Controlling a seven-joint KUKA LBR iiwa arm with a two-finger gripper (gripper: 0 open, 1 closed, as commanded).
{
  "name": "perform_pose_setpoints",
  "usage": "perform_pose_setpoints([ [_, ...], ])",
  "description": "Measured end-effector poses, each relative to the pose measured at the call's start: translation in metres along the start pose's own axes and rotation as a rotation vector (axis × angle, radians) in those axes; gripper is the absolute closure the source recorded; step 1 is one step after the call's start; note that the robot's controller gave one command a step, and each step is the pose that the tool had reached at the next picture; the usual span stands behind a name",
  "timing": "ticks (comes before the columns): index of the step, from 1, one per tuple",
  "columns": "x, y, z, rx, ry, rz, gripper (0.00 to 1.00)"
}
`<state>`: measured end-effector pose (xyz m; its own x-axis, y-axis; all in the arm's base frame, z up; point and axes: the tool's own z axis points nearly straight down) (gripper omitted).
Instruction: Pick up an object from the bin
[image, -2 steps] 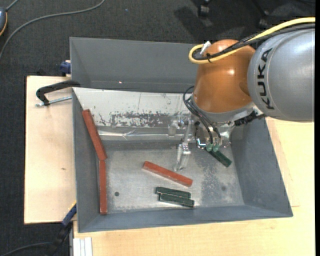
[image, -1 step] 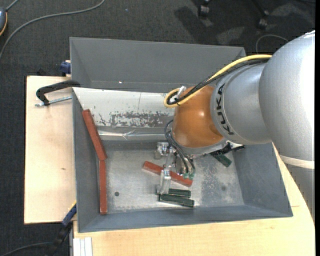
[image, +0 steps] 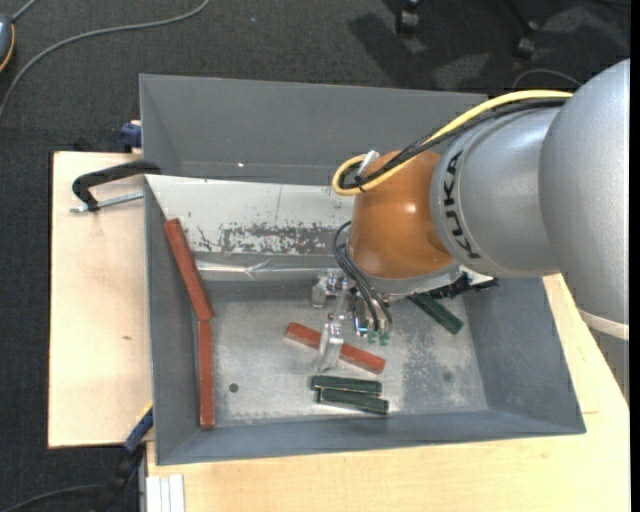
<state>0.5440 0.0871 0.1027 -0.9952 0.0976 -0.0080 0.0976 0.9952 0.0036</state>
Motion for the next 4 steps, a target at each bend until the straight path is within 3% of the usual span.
perform_pose_setpoints([
  [1,0.0,-0.012,-0.005,0.002,0.002,0.129,0.0],
  [2,0.01,0.0,0.033,0.004,0.011,0.206,0.0],
  [3,0.009,0.0,0.032,0.003,0.008,0.206,0.0],
  [4,0.01,0.001,0.032,0.002,0.008,0.206,1.0],
])
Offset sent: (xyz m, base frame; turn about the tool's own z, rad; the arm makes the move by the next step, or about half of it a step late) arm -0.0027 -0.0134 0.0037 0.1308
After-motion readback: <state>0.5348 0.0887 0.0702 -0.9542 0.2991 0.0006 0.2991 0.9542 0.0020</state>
